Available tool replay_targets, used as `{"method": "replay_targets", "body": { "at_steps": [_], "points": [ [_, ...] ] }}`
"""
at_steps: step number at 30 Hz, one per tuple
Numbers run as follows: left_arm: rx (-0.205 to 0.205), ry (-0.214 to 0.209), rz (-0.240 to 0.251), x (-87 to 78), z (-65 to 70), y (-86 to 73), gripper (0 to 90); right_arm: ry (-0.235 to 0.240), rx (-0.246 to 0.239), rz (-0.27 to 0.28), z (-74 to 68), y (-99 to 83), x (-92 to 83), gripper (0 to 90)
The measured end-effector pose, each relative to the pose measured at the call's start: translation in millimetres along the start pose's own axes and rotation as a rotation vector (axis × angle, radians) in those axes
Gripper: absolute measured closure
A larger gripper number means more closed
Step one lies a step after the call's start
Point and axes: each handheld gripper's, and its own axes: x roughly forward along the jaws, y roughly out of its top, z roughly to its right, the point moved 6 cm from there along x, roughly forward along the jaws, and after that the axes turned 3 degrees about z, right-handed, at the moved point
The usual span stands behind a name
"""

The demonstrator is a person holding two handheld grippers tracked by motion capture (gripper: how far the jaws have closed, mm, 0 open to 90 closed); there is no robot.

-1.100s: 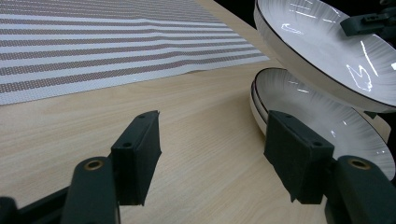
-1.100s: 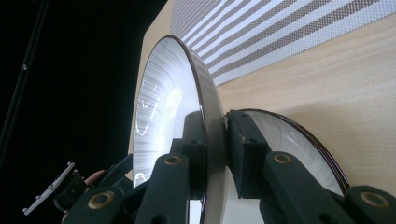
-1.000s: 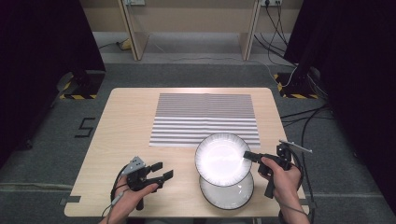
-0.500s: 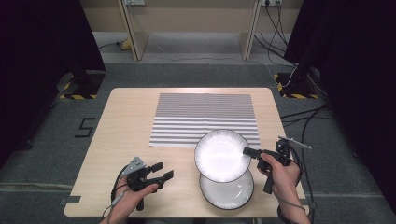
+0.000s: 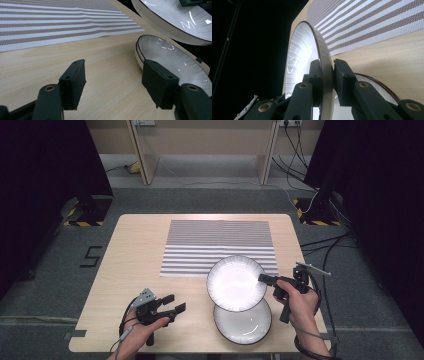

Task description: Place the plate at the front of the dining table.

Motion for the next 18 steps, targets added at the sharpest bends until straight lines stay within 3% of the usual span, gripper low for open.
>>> {"method": "replay_targets", "body": {
  "at_steps": [18],
  "points": [
    [-0.005,0.002,-0.001,0.0,-1.0,-1.7,34.9,-0.004,0.008,0.002,-1.7,7.5,10.4,76.0]
  ]
}}
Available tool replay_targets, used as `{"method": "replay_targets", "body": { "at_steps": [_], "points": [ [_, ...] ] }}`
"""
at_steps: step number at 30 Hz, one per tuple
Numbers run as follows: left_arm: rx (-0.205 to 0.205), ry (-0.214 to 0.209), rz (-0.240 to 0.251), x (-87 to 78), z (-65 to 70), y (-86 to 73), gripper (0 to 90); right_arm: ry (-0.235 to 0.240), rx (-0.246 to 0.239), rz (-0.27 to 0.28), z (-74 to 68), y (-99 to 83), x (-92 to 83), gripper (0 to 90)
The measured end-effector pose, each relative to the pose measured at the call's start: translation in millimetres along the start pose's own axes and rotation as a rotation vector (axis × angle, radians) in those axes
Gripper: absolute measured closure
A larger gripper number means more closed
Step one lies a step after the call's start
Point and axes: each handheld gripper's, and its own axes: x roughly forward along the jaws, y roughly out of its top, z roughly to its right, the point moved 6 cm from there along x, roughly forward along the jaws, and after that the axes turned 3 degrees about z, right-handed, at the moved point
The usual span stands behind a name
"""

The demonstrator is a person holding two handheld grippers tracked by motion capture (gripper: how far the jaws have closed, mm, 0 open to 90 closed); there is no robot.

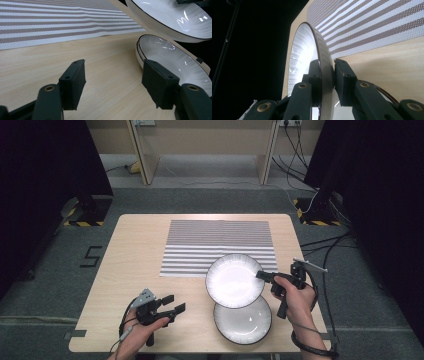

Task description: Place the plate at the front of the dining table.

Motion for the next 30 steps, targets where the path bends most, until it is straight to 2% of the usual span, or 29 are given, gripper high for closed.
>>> {"method": "replay_targets", "body": {
  "at_steps": [30],
  "points": [
    [-0.010,0.005,0.006,-1.6,-3.6,1.6,34.5,0.011,-0.004,0.017,-16.6,19.1,12.4,75.9]
  ]
}}
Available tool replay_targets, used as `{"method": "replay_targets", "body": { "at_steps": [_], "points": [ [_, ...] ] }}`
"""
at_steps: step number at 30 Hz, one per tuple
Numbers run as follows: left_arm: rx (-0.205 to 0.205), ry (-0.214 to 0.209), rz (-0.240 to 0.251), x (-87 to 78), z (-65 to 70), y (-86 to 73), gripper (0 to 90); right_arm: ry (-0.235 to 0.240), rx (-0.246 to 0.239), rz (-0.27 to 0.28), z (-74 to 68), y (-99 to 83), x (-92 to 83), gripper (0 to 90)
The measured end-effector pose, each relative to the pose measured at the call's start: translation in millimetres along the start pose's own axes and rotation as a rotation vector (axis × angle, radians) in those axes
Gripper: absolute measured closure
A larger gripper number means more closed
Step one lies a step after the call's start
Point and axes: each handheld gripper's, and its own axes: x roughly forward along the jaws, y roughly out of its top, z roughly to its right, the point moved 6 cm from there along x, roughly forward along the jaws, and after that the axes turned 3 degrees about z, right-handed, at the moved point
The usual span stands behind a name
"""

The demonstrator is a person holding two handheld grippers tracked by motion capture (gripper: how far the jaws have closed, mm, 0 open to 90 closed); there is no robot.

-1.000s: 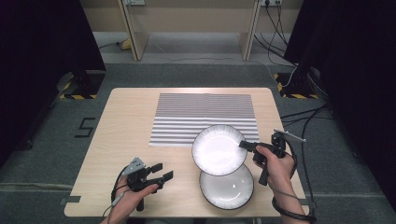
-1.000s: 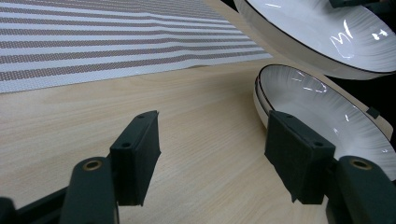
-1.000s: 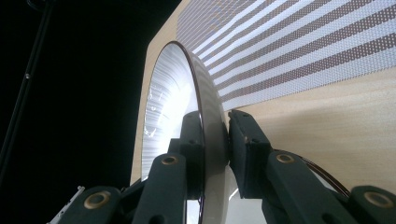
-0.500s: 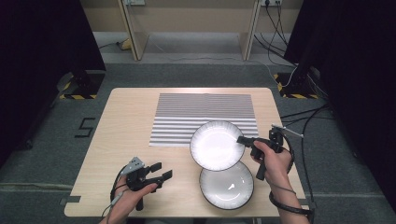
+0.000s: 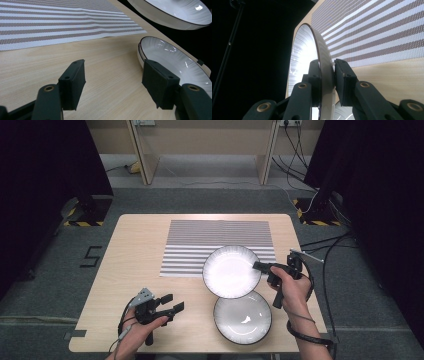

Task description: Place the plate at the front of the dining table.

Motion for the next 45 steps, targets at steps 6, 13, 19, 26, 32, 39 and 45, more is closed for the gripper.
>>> {"method": "replay_targets", "body": {
  "at_steps": [6,13,19,26,32,39,45],
  "points": [
    [0.002,0.000,0.000,0.1,0.1,0.1,34.5,0.004,-0.001,0.006,-3.3,4.0,1.3,75.9],
    [0.002,0.000,0.000,0.0,-0.1,0.1,34.5,0.004,0.000,0.011,-5.5,7.8,3.2,75.9],
    [0.002,0.001,0.001,-0.3,-0.3,0.3,34.5,0.004,0.002,0.011,-6.9,10.4,5.0,75.9],
    [0.000,0.000,0.000,-0.2,-0.4,0.2,34.4,0.002,0.004,0.019,-7.1,14.1,7.3,75.9],
    [-0.001,0.003,0.001,-0.6,-1.2,0.3,34.5,0.000,0.011,0.024,-7.4,17.1,9.8,75.7],
    [-0.002,0.003,0.000,-0.8,-1.6,0.2,34.4,-0.005,0.021,0.023,-6.9,20.4,11.7,75.6],
    [-0.001,0.003,0.001,-0.8,-1.5,0.5,34.4,-0.006,0.017,0.033,-8.9,25.1,13.2,75.6]
  ]
}}
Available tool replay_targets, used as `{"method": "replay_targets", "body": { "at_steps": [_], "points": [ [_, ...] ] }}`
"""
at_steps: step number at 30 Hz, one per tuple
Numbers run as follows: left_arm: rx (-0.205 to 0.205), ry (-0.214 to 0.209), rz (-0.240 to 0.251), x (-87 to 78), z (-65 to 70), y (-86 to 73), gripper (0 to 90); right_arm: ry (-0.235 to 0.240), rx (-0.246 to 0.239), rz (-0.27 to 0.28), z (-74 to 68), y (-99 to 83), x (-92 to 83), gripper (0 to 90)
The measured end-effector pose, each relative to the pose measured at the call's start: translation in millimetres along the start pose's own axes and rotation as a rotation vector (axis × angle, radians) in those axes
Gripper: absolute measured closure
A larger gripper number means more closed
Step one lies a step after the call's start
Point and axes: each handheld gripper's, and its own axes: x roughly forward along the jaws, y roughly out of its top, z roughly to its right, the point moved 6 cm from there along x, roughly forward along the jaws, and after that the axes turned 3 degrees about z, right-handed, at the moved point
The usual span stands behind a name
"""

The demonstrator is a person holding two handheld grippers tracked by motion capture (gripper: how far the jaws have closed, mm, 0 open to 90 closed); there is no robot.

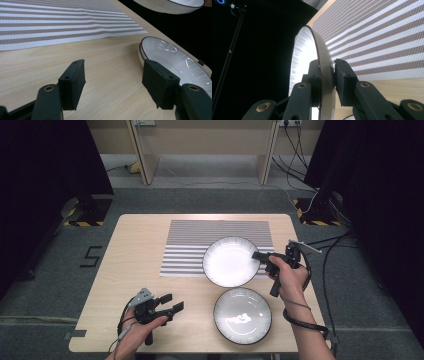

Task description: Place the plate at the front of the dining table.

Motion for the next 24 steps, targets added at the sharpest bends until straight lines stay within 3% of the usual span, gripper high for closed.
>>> {"method": "replay_targets", "body": {
  "at_steps": [24],
  "points": [
    [0.001,-0.001,-0.001,-0.1,-0.2,-0.1,34.4,-0.007,0.003,0.014,-5.0,12.2,10.2,75.5]
  ]
}}
